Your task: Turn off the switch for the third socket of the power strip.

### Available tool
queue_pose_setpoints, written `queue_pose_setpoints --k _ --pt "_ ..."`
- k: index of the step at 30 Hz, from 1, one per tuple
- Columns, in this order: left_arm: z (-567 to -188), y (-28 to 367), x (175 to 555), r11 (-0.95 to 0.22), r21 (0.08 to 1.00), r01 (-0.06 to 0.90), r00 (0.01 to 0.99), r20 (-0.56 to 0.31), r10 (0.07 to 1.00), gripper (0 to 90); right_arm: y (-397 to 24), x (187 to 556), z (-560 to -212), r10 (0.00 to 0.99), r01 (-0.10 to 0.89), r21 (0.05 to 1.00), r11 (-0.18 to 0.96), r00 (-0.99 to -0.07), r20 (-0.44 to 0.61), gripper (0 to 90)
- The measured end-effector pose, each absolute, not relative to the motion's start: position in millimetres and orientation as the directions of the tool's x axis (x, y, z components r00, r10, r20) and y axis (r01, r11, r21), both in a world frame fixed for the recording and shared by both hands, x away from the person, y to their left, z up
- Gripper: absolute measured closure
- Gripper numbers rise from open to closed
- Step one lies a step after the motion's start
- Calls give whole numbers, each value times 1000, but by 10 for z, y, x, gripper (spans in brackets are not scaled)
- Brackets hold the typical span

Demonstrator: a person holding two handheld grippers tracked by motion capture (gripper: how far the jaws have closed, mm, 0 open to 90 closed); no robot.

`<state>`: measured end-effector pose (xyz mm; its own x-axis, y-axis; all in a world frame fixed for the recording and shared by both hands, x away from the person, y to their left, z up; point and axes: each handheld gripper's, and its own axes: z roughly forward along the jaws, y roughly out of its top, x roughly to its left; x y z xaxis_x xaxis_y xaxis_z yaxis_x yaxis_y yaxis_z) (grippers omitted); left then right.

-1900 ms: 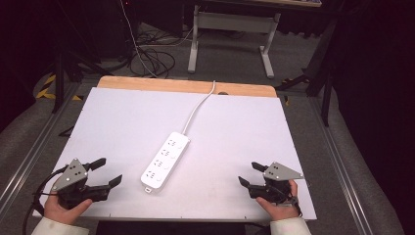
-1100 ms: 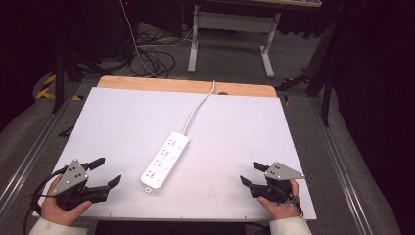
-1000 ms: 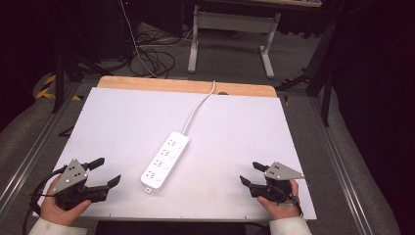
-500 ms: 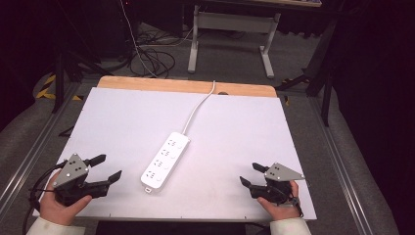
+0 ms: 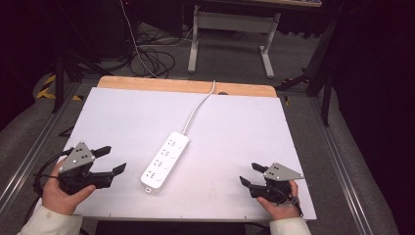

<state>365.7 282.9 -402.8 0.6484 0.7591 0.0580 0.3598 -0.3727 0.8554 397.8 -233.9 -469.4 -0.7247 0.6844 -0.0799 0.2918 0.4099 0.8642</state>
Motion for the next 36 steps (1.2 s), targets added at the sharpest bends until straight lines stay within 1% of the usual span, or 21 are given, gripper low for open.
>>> queue_pose_setpoints --k 8,16,25,36 --pt "-3941 2687 3769 -402 843 356 680 61 731 274 -2337 3983 -4696 683 293 862 413 -726 -81 351" --pt "-3876 2522 3905 -408 834 371 706 32 707 277 -2335 3986 -4698 682 292 862 414 -727 -81 350" --pt "-3853 2346 4033 -419 824 382 720 19 693 300 -2339 3986 -4700 680 292 862 413 -729 -79 350" --pt "-3845 2098 4134 -455 805 381 740 30 672 301 -2341 3983 -4697 679 291 865 409 -730 -76 347"
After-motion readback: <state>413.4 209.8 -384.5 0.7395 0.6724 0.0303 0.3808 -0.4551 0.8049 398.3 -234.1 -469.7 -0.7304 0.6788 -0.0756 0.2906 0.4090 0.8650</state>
